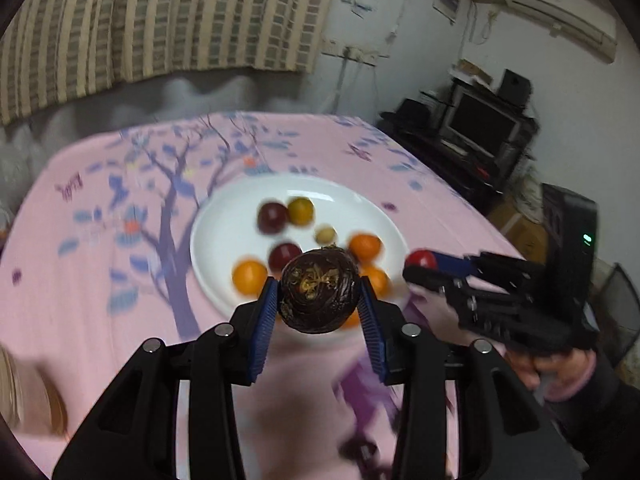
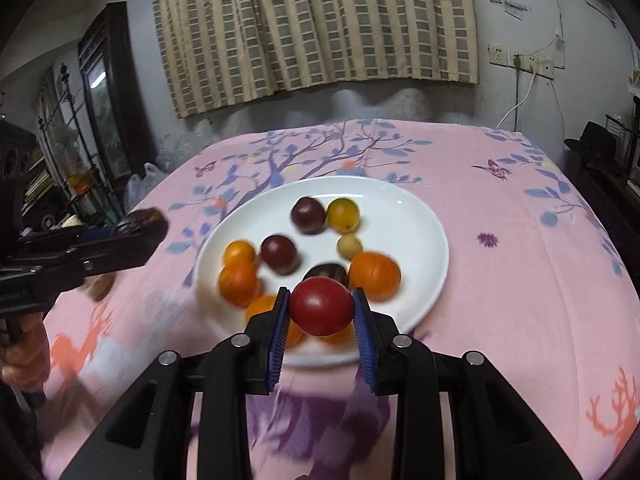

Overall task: Organize fruits
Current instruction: 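Carry both fruits to the white plate and open both tools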

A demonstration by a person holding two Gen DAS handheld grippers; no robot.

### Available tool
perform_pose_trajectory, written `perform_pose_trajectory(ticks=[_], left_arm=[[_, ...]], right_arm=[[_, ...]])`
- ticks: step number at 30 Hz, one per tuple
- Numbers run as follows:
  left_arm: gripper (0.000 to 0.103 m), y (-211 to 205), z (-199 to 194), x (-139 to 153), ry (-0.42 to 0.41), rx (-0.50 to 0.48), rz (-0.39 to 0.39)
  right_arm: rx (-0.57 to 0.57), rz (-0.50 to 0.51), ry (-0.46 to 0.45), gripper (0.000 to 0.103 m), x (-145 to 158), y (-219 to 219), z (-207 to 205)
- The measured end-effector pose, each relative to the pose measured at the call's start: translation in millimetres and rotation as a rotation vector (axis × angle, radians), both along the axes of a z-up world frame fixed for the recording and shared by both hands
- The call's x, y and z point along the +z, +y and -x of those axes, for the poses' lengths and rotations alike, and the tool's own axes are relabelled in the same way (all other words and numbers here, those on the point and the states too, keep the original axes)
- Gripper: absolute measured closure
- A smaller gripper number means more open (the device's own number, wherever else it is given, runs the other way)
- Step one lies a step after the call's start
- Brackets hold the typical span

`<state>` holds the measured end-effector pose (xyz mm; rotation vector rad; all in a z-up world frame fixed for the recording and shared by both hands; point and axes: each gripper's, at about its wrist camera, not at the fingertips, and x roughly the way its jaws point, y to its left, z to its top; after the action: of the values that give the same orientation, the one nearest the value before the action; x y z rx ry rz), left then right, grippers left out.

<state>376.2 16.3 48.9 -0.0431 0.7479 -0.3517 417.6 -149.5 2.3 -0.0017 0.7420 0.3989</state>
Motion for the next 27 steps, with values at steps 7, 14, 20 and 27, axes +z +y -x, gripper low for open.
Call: perform_pose_trajectory(ticks=[7,14,20,27], left_arm=[[0.064,-19.9,-73.8,-40.7,0.07,0.079,-0.105],[0.031,-11.5,-68.4,-42.4,0.026,0.165,-0.144],[0.009,7.6,1.7,-21.7,-0.064,0.18,-0.159],[0.008,36.5,73.0,-42.1,-0.044,0.223,-0.145]], right_arm=[[-0.027,0.046,0.014,0.071,-18.9,11.2,-44.7],[-0.005,0.04,0.015,0.059,-15.7,14.5,-40.9],[0.047,0.008,-0.007,0.048,0.5,13.2,10.2],[0.211,0.044,0.089,0.048,-27.2,28.9,80.5]])
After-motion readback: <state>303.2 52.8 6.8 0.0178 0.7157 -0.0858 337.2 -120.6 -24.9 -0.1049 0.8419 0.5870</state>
